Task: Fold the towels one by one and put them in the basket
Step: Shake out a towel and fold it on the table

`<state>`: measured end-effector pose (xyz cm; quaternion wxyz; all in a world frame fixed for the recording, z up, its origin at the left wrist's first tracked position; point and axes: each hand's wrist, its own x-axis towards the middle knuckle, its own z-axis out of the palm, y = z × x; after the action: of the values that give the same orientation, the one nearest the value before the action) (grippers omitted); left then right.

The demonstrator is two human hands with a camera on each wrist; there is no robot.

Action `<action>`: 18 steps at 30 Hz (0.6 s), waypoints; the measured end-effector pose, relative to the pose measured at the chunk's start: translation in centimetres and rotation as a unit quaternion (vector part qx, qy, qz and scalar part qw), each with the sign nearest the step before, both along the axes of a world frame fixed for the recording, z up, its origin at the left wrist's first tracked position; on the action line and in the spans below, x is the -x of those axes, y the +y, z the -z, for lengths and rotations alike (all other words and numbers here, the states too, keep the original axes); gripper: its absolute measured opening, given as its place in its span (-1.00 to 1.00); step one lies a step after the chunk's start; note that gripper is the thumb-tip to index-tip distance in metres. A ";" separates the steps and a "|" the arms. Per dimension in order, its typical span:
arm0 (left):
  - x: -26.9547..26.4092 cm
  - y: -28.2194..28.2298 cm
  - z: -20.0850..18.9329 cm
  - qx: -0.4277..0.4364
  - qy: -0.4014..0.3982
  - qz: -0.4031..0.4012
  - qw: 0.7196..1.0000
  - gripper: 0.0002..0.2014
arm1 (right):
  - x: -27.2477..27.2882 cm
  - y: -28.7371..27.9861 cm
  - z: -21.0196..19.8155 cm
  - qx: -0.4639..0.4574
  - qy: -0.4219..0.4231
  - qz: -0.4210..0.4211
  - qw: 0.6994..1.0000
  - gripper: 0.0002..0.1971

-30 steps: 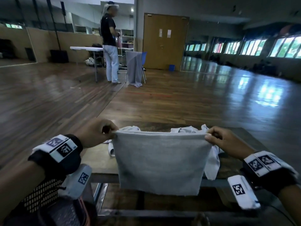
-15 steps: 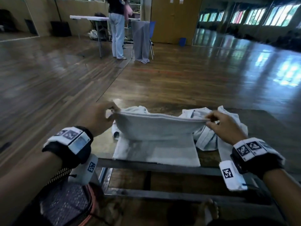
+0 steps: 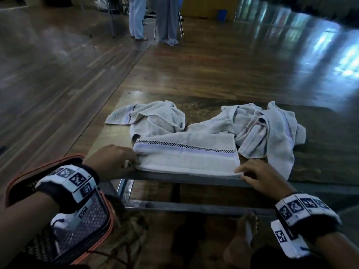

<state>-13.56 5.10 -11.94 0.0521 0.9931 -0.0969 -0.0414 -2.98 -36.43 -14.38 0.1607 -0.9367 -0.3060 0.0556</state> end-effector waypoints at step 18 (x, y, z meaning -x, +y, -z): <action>1.0 -0.6 1.2 0.016 -0.134 0.030 0.990 -0.82 | -0.2 0.1 -0.3 0.035 -0.117 -0.033 0.992 -0.82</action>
<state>-14.59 4.53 -13.11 0.0535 0.9853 -0.1338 0.0915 -2.73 -36.38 -14.07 0.0887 -0.9311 -0.3516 -0.0387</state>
